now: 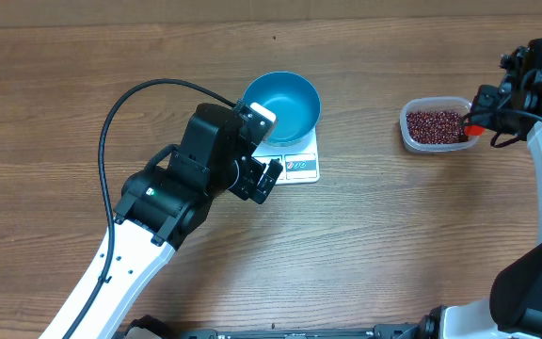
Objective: Scoop item into bowl and weigh 150g on scale
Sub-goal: 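Move the red scoop with the right gripper over the bean tub, then dip the red scoop into the beans and scoop with the right gripper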
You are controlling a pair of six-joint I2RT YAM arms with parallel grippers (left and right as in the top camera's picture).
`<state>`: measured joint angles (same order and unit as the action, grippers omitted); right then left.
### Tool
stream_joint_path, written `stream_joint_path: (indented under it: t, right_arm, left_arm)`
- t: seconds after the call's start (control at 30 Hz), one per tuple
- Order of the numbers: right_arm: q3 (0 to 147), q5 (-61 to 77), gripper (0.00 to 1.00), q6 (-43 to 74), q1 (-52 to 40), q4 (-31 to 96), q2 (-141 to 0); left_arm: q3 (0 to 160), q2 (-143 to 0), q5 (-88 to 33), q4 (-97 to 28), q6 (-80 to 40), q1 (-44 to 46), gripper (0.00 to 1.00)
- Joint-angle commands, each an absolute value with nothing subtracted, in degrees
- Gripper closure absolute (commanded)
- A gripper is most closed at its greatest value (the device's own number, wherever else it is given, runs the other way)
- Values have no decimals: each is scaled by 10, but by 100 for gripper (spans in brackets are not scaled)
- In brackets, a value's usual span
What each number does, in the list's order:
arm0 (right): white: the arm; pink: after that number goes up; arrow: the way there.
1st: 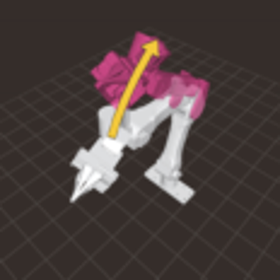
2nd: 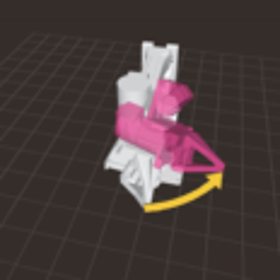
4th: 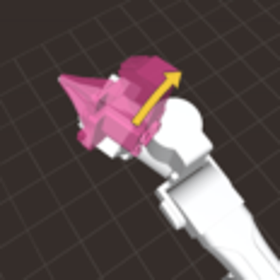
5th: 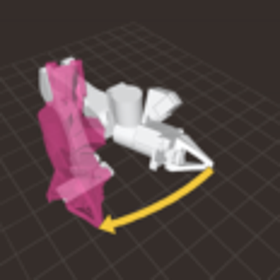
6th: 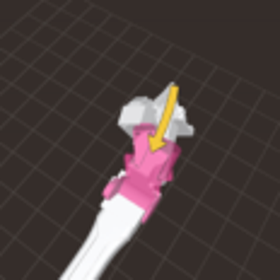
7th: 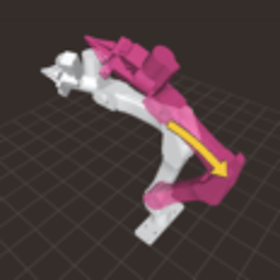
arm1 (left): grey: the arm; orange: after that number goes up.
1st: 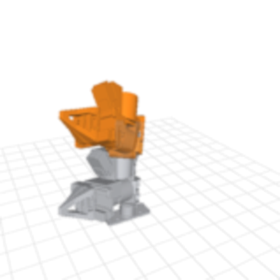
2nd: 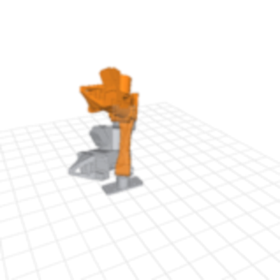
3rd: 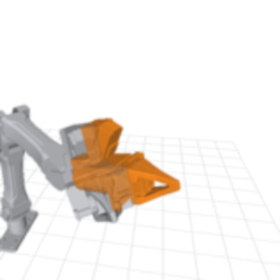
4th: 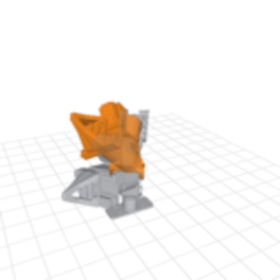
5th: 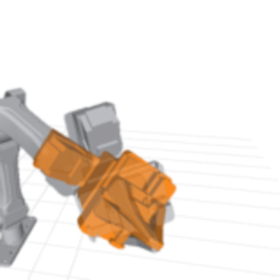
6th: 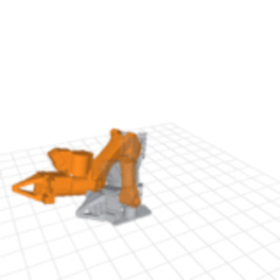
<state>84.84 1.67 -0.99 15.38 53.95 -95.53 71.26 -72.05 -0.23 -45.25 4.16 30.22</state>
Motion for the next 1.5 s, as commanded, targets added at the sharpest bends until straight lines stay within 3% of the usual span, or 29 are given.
stream_joint_path:
  t: [0.0,1.47]
  right_arm:
    - [863,33,96,-21,154,532,-952]
    - [854,2,96,-29,125,529,-1037]
  left_arm:
    - [710,-720,-7,-452,32,300,1]
    - [710,-720,-7,-452,32,300,1]
